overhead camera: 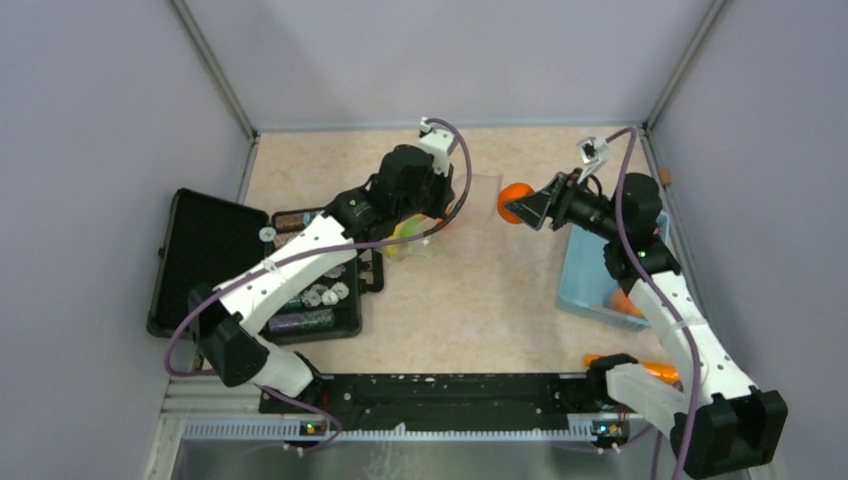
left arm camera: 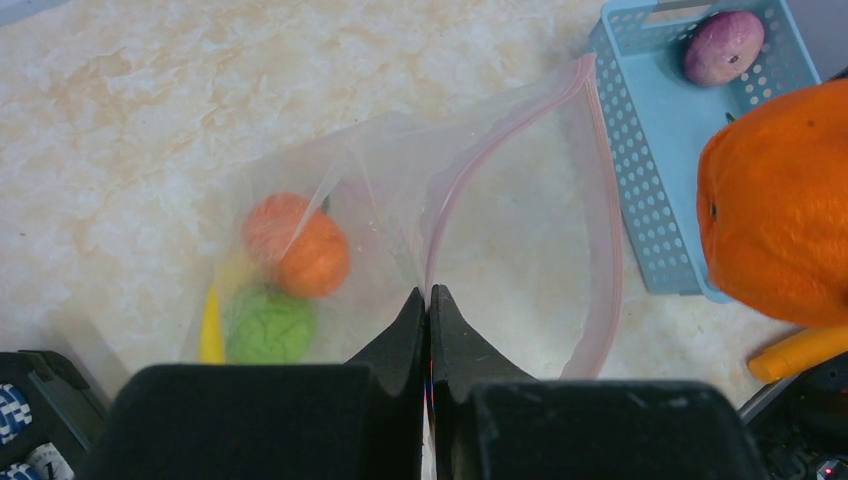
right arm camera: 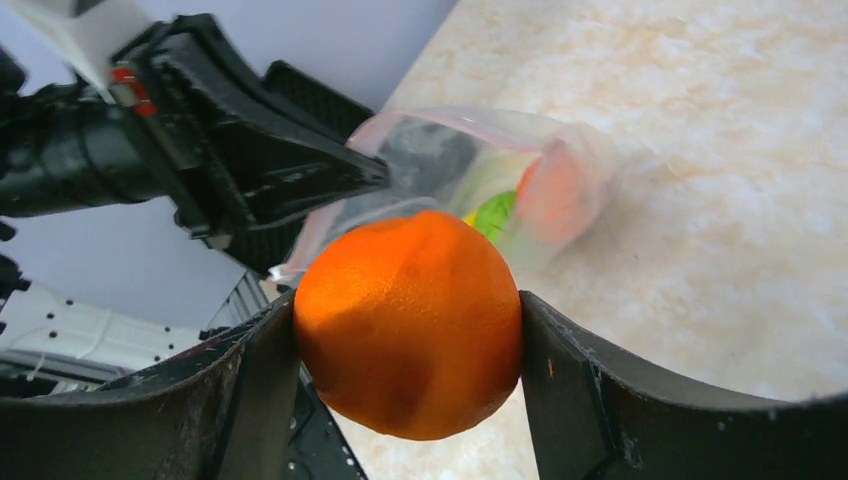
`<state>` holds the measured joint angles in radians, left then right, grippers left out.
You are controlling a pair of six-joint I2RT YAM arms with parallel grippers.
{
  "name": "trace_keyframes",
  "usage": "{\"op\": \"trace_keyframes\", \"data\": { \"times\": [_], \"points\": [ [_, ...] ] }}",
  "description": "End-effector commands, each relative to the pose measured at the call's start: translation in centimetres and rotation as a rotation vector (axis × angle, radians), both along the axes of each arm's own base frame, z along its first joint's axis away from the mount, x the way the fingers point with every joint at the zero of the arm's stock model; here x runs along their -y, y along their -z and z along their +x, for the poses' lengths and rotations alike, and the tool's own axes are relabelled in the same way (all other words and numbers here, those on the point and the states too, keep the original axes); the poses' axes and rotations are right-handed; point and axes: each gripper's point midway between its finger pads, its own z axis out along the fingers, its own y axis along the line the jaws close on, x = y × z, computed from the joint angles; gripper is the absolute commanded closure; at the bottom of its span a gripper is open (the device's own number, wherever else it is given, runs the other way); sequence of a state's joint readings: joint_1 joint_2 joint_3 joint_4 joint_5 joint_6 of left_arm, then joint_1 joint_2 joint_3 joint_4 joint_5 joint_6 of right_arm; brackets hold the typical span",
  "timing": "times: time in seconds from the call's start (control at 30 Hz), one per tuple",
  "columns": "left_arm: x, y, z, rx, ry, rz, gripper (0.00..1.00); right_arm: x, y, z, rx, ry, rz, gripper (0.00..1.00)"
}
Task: Place the food in the zip-top bag and seal the zipper
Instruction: Place the fake fruit in the zipper food storage bag.
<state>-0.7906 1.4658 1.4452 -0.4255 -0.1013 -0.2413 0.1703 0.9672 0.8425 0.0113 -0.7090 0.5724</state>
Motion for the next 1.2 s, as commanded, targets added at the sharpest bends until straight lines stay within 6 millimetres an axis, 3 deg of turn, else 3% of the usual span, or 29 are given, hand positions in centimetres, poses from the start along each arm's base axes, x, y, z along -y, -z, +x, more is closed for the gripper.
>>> {"op": "trace_keyframes", "data": {
  "times": [0.0,0.3,0.53,0.73,0.87,1.17],
  "points": [
    [0.8,-1.8,0.5,0.026,0.006,-0.056,1.0,-2.1,-3.8,-0.7,0.16,-0.063,-0.034,0.46],
    [1.0,-1.9,0.4,0.016,0.014,-0.064,1.0,-5.2,-2.4,0.8,0.154,-0.029,-0.174,0.46],
    [0.8,-2.0,0.2,0.016,0.014,-0.066,1.0,-5.6,-1.3,2.8,0.127,0.085,-0.269,0.46],
    [1.0,-2.3,0.2,0.017,0.017,-0.073,1.0,-5.7,1.2,3.9,0.032,0.107,-0.334,0.44],
    [1.0,-2.7,0.2,0.02,0.018,-0.081,1.0,-5.7,2.2,4.3,0.002,0.125,-0.371,0.37],
    [1.1,-2.7,0.2,0.017,0.023,-0.081,1.0,-6.5,1.4,3.8,0.022,0.087,-0.319,0.27]
  ]
}}
